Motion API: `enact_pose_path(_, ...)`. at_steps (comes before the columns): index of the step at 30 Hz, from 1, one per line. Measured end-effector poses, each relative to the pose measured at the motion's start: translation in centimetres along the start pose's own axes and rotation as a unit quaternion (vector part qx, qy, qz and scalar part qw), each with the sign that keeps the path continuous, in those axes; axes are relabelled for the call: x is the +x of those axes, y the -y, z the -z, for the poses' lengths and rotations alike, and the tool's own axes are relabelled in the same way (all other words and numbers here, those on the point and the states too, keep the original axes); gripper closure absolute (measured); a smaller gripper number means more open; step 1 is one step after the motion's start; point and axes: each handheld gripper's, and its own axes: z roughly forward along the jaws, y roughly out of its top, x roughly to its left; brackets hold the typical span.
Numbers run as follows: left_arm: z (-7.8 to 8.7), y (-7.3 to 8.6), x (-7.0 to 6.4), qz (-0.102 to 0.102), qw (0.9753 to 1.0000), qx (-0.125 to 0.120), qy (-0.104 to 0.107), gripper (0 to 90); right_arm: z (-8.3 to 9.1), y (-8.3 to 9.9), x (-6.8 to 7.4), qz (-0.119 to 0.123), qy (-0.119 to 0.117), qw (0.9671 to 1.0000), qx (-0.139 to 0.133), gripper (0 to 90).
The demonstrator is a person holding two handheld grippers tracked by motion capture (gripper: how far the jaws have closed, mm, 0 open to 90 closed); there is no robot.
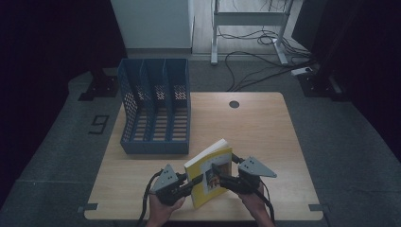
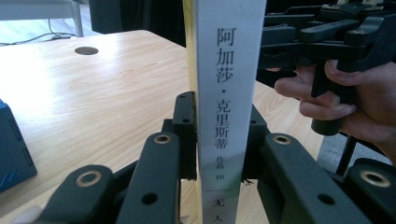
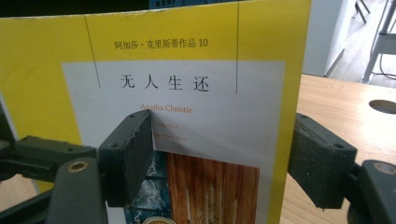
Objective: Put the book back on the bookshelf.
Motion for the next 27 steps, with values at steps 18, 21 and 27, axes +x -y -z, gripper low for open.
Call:
enact_pose_path(18,0.8,-0.8,-0.3,0.006,0.9999,-0.015,-0.005,71.7,0.0,0.3,0.1,0.012,-0.02,0.9997,-0.012,31.5)
enact_pose_path(21,1.0,-0.9,-0.2,0.011,0.9997,-0.02,-0.004,70.4,0.0,0.4,0.0,0.011,-0.02,0.9997,-0.01,31.9)
enact_pose_path(27,1.0,-0.9,-0.1,0.018,0.9996,-0.02,-0.001,69.7,-0.2,0.5,0.0,0.016,-0.019,0.9997,-0.004,31.8)
